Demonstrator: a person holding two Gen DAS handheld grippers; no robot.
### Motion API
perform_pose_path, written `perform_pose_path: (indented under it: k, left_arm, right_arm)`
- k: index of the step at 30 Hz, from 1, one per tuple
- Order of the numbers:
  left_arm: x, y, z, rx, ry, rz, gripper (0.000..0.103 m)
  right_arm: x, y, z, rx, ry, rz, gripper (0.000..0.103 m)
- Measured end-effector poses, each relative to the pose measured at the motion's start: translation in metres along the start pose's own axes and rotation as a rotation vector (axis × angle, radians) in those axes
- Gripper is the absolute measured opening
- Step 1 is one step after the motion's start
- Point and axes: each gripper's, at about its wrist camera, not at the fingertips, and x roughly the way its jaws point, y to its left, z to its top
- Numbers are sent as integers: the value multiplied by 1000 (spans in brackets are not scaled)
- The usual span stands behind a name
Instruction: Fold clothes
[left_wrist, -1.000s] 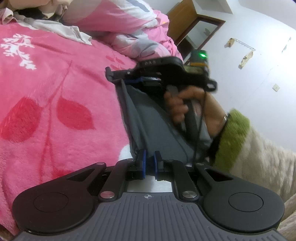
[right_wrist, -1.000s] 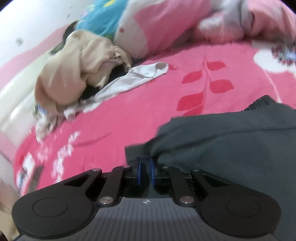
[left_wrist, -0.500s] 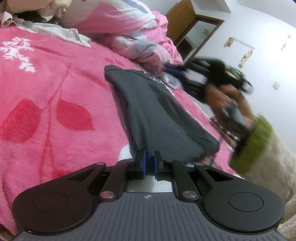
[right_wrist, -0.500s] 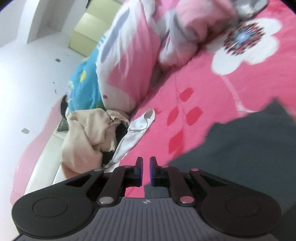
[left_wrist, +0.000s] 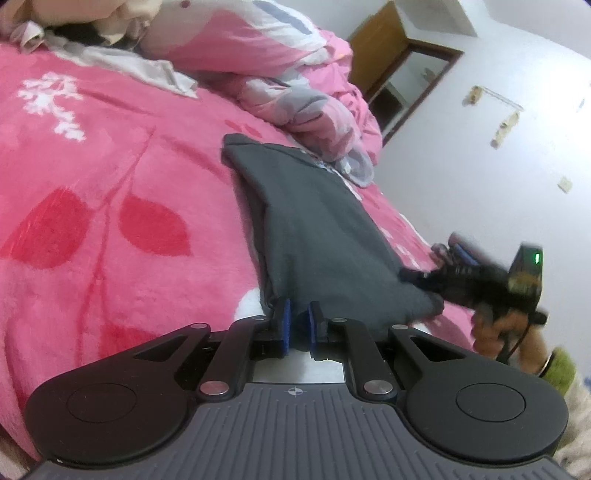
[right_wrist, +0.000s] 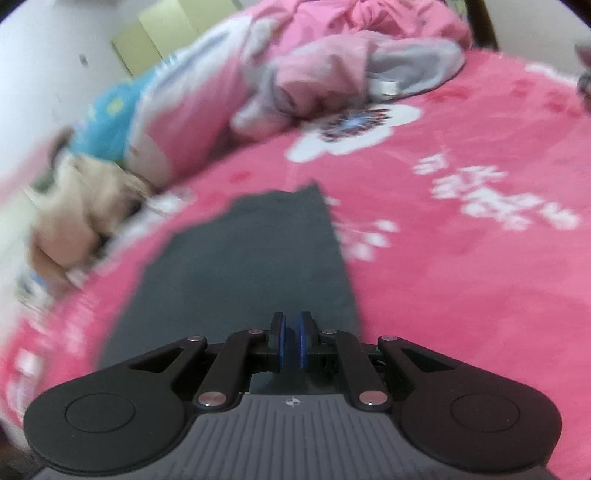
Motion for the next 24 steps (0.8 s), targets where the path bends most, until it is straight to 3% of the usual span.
perform_pose_path:
  k: [4,5,8,15,20,24]
  left_arm:
    - [-5,-11,5,-78,-8,89,13]
    - [-8,-18,6,-72,-26,128,20]
    - [-21,-41,8,-15,-75,227,26]
    - [-29,-87,17,108,-126,328,30]
    - [5,-116,27,203,-60,398,33]
    - [34,-116,23,215,31,481,33]
  right_arm:
    - [-4,-12,-2,35,-22,28,6]
    - [-7,-13,-2,31,-30,25,6]
    - [-16,-19,0,40,-61,36,7]
    - [-50,-43,1,120,-121,95,7]
    - [-69,-32,-2,50,-169,102,7]
    - [-70,-12,-11,-97,-169,56,7]
